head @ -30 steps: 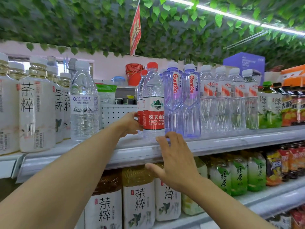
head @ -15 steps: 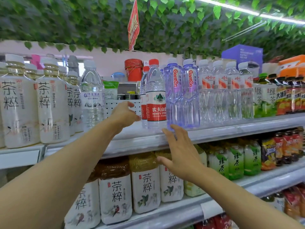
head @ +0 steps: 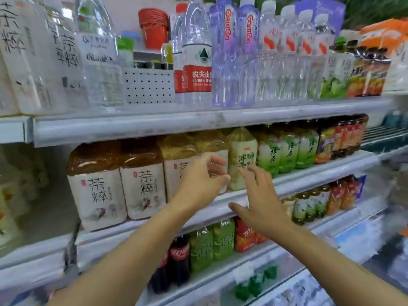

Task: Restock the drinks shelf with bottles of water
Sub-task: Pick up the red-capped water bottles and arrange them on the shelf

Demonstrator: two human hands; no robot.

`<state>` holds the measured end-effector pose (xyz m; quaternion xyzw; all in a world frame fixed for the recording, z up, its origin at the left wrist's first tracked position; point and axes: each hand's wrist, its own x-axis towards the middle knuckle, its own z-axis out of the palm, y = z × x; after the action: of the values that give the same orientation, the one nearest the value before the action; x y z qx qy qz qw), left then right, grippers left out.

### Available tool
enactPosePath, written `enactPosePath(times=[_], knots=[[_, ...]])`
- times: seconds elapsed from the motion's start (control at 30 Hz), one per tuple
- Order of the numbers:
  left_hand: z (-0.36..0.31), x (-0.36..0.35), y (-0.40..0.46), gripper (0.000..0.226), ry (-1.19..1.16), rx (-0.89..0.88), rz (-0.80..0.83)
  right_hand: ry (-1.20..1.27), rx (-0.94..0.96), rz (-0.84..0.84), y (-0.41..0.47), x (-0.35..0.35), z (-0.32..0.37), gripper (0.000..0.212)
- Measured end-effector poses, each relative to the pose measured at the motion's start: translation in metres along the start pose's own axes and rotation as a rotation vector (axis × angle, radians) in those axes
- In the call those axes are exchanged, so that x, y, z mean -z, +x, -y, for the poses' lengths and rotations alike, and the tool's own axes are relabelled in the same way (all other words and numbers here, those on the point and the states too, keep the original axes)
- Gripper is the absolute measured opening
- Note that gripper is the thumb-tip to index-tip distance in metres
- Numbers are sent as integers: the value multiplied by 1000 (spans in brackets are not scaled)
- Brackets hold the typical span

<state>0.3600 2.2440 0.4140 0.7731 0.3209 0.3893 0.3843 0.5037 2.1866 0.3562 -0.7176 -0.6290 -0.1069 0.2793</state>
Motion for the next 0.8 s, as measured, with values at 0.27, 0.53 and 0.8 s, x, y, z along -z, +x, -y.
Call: enactPosePath(times=[0.27,0.53,0.8], knots=[[85,-101,-31,30,93,221,268,-59,-179,223,-87,-33,-73,80],[146,-207,-66,36,90,425,385,-38,-258,422,-160,-67,-168,75],[203,-315,-107,37,89,669,368,89,-322,579,-226,-122,-277,75]])
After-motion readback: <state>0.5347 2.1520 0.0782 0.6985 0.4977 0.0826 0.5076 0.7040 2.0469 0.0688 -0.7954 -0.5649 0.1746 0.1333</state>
